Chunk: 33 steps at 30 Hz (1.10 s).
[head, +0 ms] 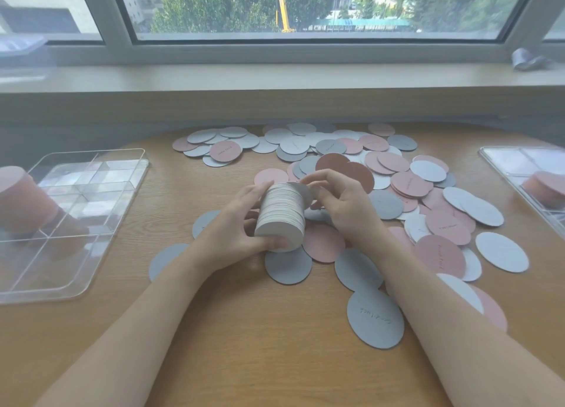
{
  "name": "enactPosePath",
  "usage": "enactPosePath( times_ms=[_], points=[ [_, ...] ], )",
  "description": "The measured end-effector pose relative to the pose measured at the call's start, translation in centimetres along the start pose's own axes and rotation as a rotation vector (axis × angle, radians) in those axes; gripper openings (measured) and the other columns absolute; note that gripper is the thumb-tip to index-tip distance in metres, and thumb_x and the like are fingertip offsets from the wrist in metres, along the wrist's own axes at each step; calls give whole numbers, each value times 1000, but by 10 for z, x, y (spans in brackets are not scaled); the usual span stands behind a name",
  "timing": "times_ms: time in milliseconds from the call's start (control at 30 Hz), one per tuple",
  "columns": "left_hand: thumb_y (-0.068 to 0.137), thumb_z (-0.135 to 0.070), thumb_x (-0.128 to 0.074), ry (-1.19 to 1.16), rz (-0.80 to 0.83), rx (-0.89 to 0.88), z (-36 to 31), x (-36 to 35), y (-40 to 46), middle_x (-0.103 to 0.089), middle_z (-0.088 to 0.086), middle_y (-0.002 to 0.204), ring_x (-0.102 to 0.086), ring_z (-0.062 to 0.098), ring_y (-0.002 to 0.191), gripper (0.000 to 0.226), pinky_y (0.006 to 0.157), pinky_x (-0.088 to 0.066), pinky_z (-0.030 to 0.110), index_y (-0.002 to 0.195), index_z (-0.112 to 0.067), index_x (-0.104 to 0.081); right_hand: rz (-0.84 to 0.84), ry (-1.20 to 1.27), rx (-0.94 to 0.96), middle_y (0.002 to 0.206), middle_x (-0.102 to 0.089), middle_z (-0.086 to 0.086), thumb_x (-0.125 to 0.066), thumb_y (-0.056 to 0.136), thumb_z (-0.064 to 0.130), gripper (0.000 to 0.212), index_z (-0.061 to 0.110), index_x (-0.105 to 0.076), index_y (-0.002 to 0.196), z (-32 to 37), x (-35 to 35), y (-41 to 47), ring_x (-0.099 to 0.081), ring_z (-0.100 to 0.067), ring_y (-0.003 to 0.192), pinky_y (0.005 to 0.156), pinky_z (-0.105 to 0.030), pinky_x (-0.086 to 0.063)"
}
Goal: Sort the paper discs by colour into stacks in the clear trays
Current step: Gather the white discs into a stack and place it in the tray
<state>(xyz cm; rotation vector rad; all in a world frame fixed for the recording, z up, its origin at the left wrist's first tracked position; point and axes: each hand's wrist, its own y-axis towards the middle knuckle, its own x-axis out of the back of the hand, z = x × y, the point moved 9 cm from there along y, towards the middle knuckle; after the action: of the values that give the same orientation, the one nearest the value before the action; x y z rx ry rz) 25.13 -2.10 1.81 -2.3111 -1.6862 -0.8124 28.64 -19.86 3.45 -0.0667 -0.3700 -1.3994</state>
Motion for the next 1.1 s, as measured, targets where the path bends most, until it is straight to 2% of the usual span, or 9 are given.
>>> enactPosePath(
  times_ms=[100, 200, 267, 333, 433, 700, 800, 933, 1100],
  points=[
    [67, -51, -87, 16, 10, 16, 1, -1, -2, -42, -36, 137, -51, -4, 122, 101, 99, -45, 18, 148, -51, -26, 162, 153, -61, 117, -68, -5, -52, 101, 25, 23, 25, -69, 115, -7, -19, -1, -64, -19, 105, 94, -56, -53],
    [64, -63, -78, 86, -1, 17, 1, -1, -2, -42, -38, 134, -52, -2, 113, 100, 102, -42, 26, 148, -55, -23, 170, -2, 35, 123, -67, 8, -49, 103, 30, 27, 26, -68, 123, 2, -16, -1, -58, -8, 121, 106, -37, -46],
    [65, -61, -78, 87, 0, 32, 3, -1, -2, -45, -34, 130, -52, -2, 104, 103, 99, -43, 26, 152, -45, -28, -49, -183, 159, 116, -69, 9, -49, 103, 23, 25, 20, -70, 118, 15, 17, 3, -60, -4, 113, 101, -27, -46],
    [64, -58, -81, 65, -2, 47, 5, 0, -2, -48, -32, 127, -55, -1, 101, 104, 95, -46, 26, 152, -39, -30, -363, -442, 250, 109, -70, 2, -47, 98, 11, 28, 14, -71, 111, 19, 66, 4, -62, -14, 105, 94, -33, -48],
    [62, -59, -82, 61, -5, 42, 4, 0, -2, -48, -31, 127, -56, 0, 102, 103, 95, -48, 28, 150, -40, -32, -577, -821, 43, 112, -67, -10, -41, 85, 1, 40, 11, -69, 112, -7, 123, 7, -57, -34, 107, 91, -47, -43],
    [59, -59, -84, 22, -15, 58, 7, 1, -2, -50, -21, 130, -60, 6, 103, 103, 94, -53, 35, 147, -43, -34, -399, -1067, -227, 125, -59, -6, -49, 93, 11, 32, 22, -69, 115, -47, 120, 18, -45, -31, 118, 96, -41, -31],
    [63, -44, -92, -9, -24, 66, 8, 1, -2, -52, -15, 129, -60, 6, 104, 101, 89, -54, 26, 147, -37, -37, -458, -924, -19, 121, -63, -6, -52, 88, 19, 31, 19, -69, 113, -24, 111, 14, -49, -30, 117, 96, -41, -34],
    [66, -40, -92, -28, -16, 83, 9, 0, -3, -51, -15, 131, -60, 8, 110, 102, 92, -54, 27, 149, -37, -34, 76, -382, 108, 134, -57, 13, -59, 90, 50, 52, 27, -56, 137, 6, 29, 4, -49, 1, 122, 105, -27, -37],
    [73, -77, -58, 296, 42, 54, 4, -8, -2, -28, -15, 151, -35, 8, 136, 115, 110, -34, 29, 159, -33, 4, 456, -471, 46, 161, -6, 19, -47, 69, 79, 112, 31, 2, 158, 3, -45, -21, -7, 6, 144, 114, -19, -12]
  ],
)
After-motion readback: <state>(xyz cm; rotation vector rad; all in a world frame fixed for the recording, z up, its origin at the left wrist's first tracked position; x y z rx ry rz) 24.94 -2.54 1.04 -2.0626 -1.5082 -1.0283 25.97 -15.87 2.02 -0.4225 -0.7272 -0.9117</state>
